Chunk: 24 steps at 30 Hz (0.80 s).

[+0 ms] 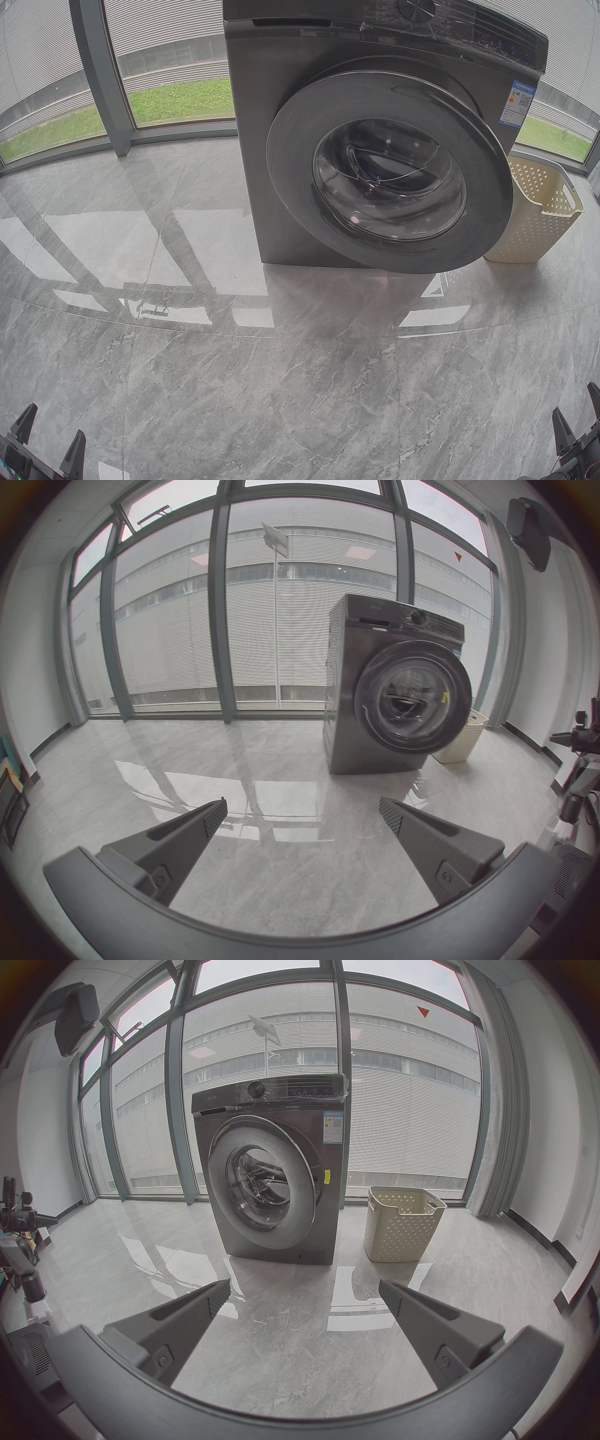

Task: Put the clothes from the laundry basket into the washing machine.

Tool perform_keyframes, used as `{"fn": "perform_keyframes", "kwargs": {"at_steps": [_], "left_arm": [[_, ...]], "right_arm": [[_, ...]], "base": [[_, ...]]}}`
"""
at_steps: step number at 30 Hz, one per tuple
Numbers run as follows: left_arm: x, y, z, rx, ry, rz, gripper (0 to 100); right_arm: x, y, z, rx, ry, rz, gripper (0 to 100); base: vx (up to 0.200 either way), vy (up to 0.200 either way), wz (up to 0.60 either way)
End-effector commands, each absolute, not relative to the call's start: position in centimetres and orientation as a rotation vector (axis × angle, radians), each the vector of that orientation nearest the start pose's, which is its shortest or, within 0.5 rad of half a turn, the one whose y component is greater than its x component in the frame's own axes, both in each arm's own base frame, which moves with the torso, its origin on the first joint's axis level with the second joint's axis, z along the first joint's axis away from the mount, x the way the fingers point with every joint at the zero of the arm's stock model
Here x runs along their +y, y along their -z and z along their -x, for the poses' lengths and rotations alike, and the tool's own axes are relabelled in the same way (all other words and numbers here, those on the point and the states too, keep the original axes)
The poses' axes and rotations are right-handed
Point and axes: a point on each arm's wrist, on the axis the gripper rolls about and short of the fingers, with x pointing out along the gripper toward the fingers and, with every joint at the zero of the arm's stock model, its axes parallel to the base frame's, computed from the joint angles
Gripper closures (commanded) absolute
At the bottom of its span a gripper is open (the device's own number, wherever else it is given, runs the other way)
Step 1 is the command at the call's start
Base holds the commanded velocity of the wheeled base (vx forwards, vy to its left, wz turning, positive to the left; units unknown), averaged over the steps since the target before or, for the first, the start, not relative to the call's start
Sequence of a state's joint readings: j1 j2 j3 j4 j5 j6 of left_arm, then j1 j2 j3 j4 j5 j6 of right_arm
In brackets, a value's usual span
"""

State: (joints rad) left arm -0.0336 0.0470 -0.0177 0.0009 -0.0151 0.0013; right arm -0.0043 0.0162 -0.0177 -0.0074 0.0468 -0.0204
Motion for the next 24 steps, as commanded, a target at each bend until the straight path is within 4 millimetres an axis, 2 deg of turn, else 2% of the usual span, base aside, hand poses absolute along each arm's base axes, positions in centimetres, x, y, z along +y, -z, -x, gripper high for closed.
{"fn": "perform_keyframes", "kwargs": {"at_steps": [1, 3, 24], "left_arm": [[0.00, -7.55, 2.27, 0.002, -0.002, 0.005, 0], [0.02, -7.54, 2.26, 0.005, -0.012, 0.014, 0], [0.02, -7.55, 2.26, 0.003, -0.011, -0.002, 0]], "right_arm": [[0.12, -7.63, 2.28, -0.008, -0.043, 0.022, 0], [0.12, -7.63, 2.28, -0.008, -0.043, 0.022, 0], [0.12, -7.63, 2.28, -0.008, -0.043, 0.020, 0]], "base": [[0.000, 0.000, 0.00], [0.000, 0.000, 0.00], [0.000, -0.200, 0.00]]}}
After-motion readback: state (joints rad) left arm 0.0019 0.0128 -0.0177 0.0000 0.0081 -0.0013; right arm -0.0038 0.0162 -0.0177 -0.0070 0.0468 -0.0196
